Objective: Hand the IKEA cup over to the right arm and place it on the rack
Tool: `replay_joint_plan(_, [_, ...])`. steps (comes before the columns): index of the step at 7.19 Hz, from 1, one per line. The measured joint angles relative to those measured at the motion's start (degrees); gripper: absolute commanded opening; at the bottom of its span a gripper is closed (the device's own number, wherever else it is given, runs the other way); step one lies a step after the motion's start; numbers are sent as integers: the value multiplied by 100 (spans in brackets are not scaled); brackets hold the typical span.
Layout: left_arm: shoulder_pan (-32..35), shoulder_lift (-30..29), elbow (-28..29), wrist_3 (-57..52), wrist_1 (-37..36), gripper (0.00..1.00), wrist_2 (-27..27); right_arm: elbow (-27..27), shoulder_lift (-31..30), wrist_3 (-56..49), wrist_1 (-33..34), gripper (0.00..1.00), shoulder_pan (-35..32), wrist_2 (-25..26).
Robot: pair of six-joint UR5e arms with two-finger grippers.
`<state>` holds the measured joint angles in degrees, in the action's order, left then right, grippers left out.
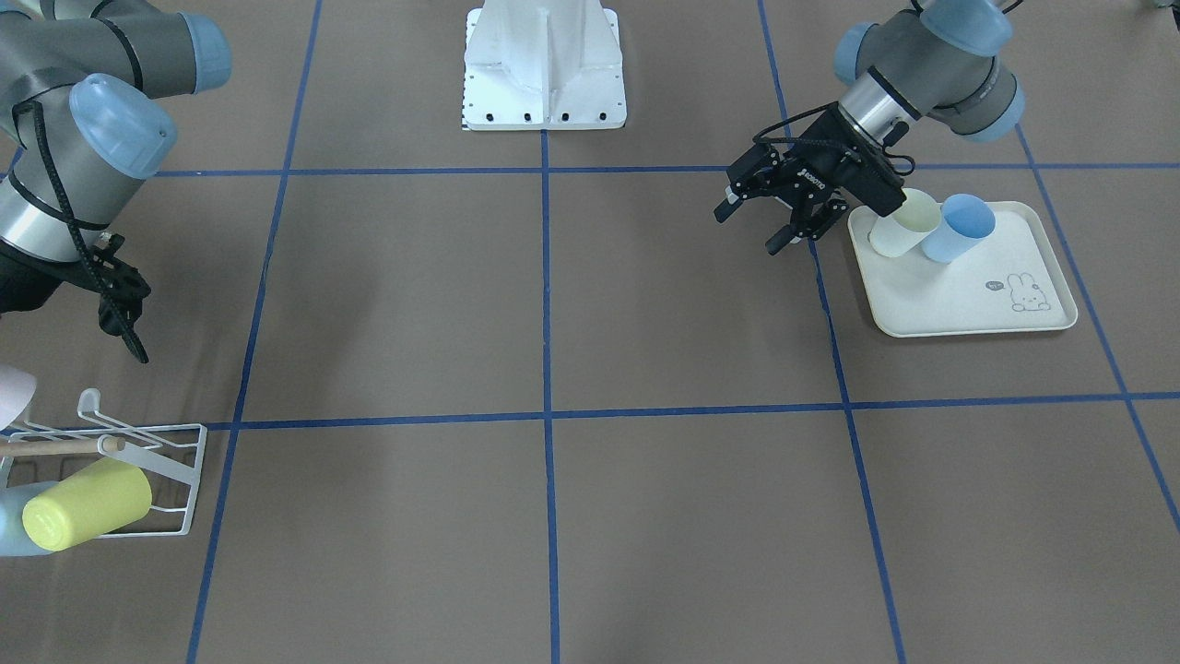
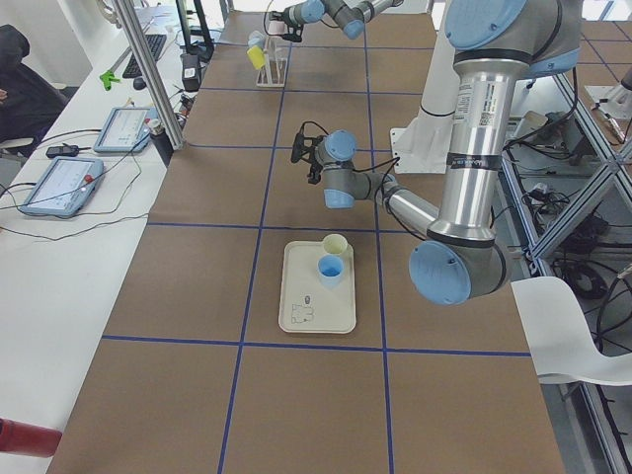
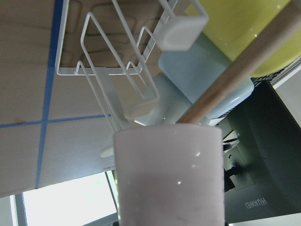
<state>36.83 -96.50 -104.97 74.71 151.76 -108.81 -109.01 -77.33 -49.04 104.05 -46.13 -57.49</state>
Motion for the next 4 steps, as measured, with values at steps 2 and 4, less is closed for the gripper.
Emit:
replay_joint_plan(2, [0, 0, -7, 0, 7, 100, 0, 73, -22, 186, 1, 31, 133, 13])
replay_joint_plan(4, [-3, 5, -13, 2, 18, 100, 6, 228, -52, 221, 1, 38, 167, 119])
